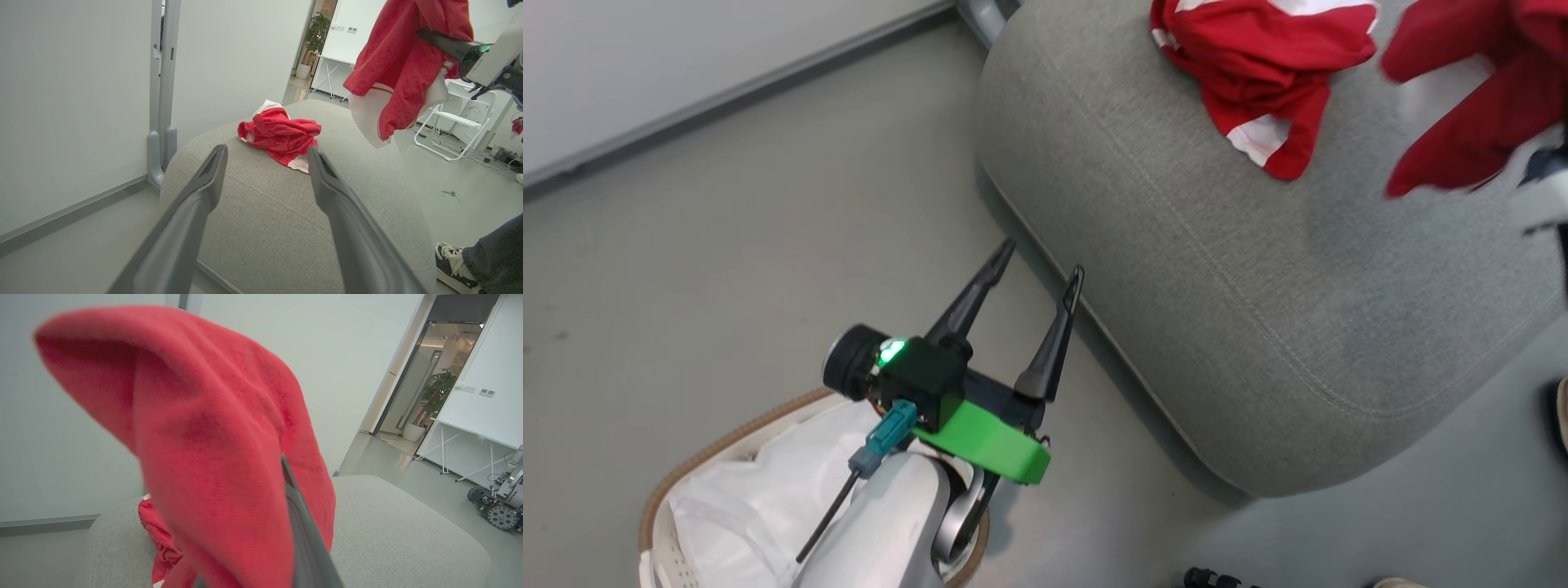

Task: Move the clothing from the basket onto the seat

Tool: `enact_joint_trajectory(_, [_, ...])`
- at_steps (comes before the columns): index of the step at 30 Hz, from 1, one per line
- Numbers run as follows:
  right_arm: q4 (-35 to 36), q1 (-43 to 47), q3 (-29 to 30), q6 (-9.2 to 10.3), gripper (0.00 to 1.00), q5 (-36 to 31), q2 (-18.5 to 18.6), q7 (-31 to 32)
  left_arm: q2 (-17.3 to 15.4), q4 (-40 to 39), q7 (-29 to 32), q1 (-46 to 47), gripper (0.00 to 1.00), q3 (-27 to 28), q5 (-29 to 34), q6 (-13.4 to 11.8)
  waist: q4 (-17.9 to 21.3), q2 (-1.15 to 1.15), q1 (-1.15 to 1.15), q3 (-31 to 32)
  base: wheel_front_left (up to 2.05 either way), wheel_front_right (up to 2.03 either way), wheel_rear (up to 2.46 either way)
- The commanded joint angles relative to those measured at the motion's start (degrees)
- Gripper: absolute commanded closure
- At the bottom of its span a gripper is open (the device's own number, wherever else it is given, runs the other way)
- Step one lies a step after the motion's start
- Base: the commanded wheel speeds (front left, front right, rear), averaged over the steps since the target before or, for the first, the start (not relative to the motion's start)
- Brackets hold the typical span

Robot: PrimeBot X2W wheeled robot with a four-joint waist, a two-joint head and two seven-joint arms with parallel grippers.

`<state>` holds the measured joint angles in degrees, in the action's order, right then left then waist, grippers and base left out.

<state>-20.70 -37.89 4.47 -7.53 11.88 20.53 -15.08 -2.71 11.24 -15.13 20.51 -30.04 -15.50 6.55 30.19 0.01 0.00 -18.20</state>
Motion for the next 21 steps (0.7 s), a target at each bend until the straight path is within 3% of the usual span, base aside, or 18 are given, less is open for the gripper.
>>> enact_joint_trajectory(1, [-1.36, -2.51, 1.03, 0.08, 1.0, 0.33, 0.33, -0.12, -0.35, -1.13, -0.03, 1.93, 0.0, 0.16, 1.09, 0.45, -3.1, -0.01, 0.0, -5.93, 0.0, 0.0, 0.0])
enact_joint_trajectory(15, [-20.52, -19.89, 9.75, 0.08, 1.0, -4.95, 7.87, -0.11, -0.42, -3.21, -0.02, 11.07, 0.0, -5.1, 3.79, 0.96, -13.83, -0.01, 0.0, -20.38, 0.0, 0.0, 0.0])
enact_joint_trajectory(21, [-25.94, -22.38, 12.46, 0.08, 1.0, -7.04, 7.41, -0.11, -0.39, -2.84, -0.02, 12.51, 0.0, -4.66, 3.62, 0.98, -16.72, -0.01, 0.0, -24.05, 0.0, 0.0, 0.0])
